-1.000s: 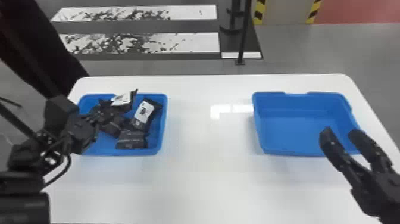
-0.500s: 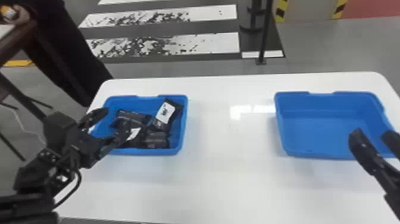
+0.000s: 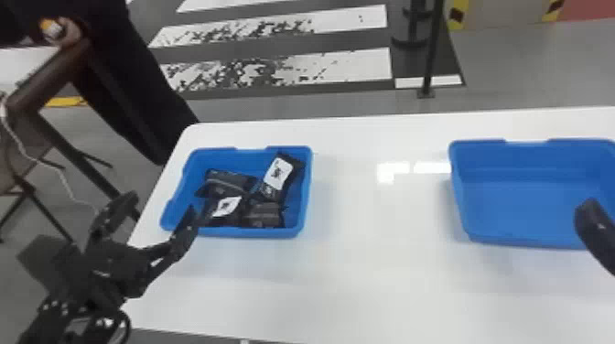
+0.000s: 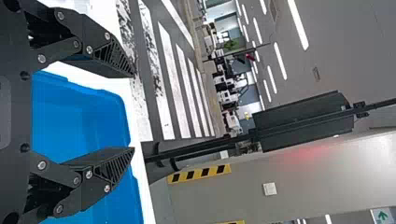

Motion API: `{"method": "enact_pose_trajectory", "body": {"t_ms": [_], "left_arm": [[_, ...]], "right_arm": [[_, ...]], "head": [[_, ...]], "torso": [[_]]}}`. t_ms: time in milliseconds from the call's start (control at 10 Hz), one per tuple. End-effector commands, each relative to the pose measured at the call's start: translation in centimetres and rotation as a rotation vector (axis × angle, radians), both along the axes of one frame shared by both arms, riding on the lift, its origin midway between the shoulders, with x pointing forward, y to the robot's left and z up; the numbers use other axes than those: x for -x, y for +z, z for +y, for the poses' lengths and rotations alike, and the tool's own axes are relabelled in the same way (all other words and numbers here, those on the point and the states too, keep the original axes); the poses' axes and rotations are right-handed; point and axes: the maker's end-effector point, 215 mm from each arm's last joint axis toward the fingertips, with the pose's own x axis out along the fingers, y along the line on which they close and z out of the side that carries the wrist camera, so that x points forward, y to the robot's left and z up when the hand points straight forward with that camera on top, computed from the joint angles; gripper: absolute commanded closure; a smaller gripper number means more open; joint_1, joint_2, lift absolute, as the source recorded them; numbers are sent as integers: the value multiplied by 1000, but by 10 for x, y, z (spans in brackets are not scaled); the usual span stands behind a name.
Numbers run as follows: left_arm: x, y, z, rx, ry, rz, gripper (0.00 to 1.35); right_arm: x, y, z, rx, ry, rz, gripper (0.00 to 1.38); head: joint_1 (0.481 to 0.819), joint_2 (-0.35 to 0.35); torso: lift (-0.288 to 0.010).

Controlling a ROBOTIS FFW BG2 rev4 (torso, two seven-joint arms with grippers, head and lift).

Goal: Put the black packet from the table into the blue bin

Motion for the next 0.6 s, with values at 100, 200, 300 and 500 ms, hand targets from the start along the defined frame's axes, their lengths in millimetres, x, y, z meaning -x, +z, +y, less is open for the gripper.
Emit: {"method": "enact_pose_trajectory", "body": {"t_ms": [100, 200, 300, 500], "left_arm": [[25, 33, -23, 168, 29, -155, 130], [29, 45, -28, 183, 32, -188, 130], [31, 44, -31, 209, 39, -190, 130], [32, 43, -31, 218, 38, -189, 130]], "right_arm": [[3, 2, 0, -4, -3, 0, 510], [3, 3, 0, -2, -3, 1, 510], [4, 2, 1, -4, -1, 3, 510], [4, 3, 1, -1, -1, 1, 510]], "head": [[695, 186], [695, 174], [695, 165], [695, 157]], "torso": [[-110], [-110], [-110], [-110]]}}
